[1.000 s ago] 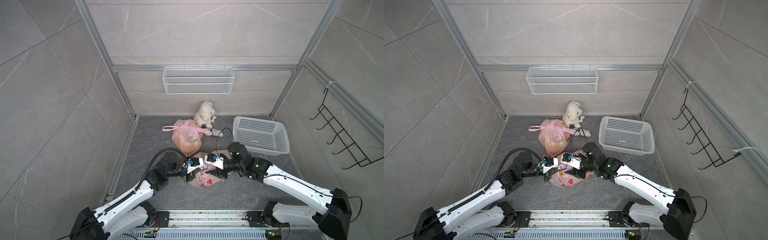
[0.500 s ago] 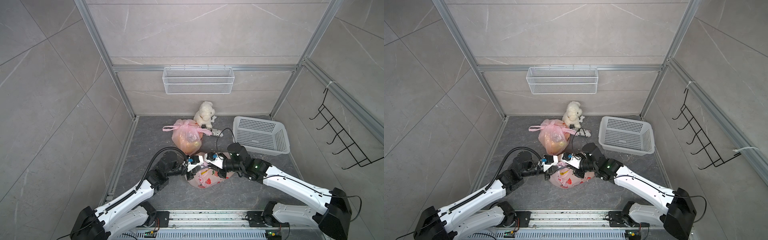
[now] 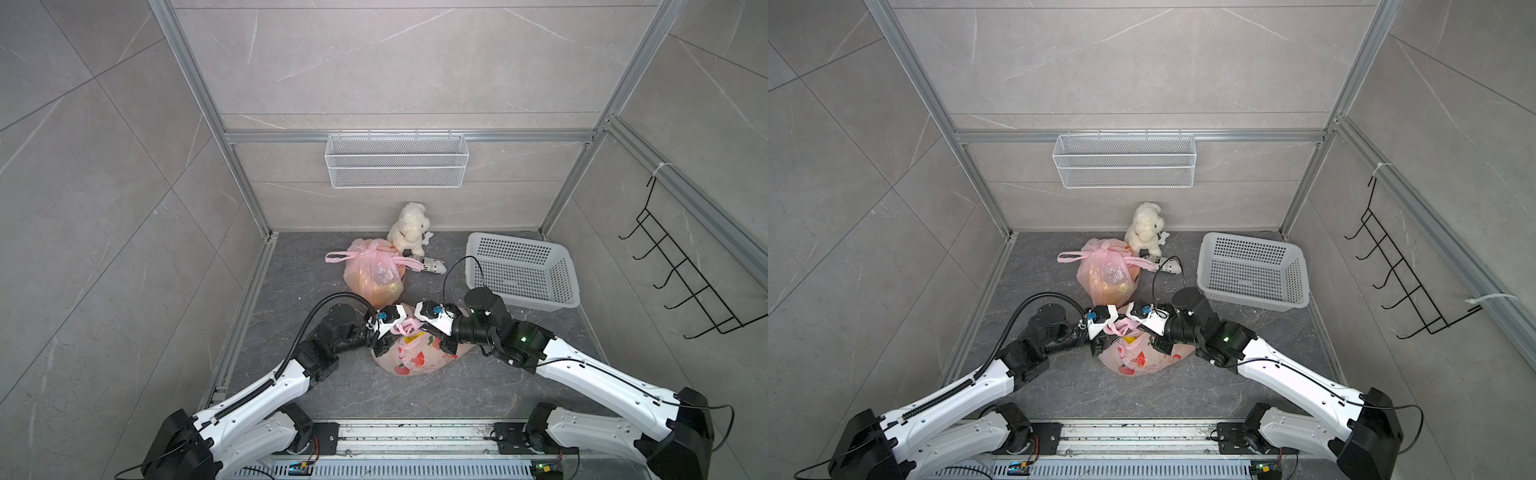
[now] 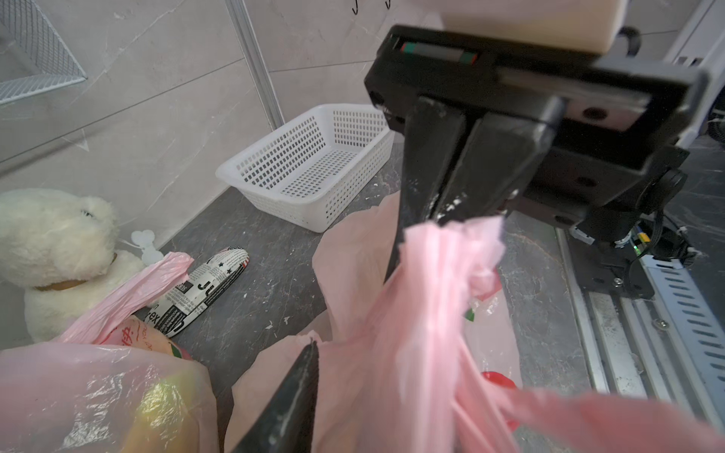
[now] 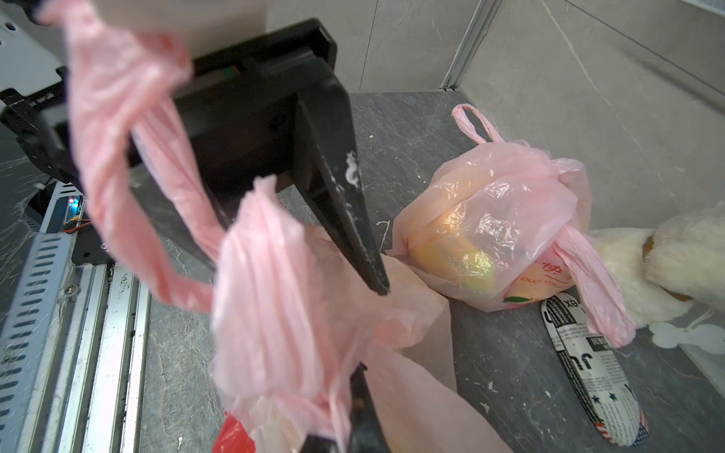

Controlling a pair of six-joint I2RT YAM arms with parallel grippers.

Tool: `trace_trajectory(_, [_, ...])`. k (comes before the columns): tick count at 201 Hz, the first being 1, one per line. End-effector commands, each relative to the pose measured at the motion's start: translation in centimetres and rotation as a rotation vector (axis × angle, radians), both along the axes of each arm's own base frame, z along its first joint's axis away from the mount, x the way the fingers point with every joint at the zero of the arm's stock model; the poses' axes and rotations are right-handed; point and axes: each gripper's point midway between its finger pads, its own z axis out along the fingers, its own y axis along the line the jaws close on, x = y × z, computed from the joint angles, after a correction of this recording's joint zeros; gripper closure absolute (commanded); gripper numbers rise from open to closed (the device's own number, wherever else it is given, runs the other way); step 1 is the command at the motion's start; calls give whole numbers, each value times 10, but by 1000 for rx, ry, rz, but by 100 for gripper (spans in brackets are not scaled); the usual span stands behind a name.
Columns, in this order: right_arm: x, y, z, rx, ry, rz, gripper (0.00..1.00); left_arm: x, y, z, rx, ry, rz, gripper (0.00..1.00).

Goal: Place the banana into a plastic bag & tie a knot
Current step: Cross the plastic bag at the center of the board.

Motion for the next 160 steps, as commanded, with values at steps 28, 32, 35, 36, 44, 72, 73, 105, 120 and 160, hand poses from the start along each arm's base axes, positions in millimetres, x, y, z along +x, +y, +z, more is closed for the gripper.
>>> trace_trajectory(28, [1, -3, 5, 35, -11, -43, 100, 13, -10, 26, -38, -9, 16, 93])
trace_trajectory(32, [2, -3, 5, 35, -12, -47, 100, 14, -10, 26, -39, -7, 19, 96])
trace_trajectory(35, [3, -4, 5, 35, -12, -52, 100, 14, -10, 26, -41, -5, 20, 97])
trace_trajectory(36, [3, -4, 5, 35, -11, -54, 100, 14, -10, 26, -41, -5, 20, 97])
trace_trajectory(44, [6, -5, 5, 36, -17, -73, 100, 14, -10, 27, -47, -4, 21, 98])
trace_trajectory(72, [24, -11, 6, 47, -47, -181, 100, 6, -10, 27, -50, 17, -12, 100])
trace_trajectory(73, [25, -11, 6, 47, -49, -185, 100, 6, -10, 27, -49, 19, -13, 100])
trace_trajectory(105, [40, -13, 12, 56, -86, -268, 100, 3, -7, 25, -37, 38, -4, 100])
trace_trajectory(120, [41, -8, 11, 40, -98, -275, 100, 2, -5, 26, -41, 38, -1, 100])
trace_trajectory(160, [46, 0, 12, 52, -121, -326, 100, 4, -3, 27, -49, 47, 18, 96])
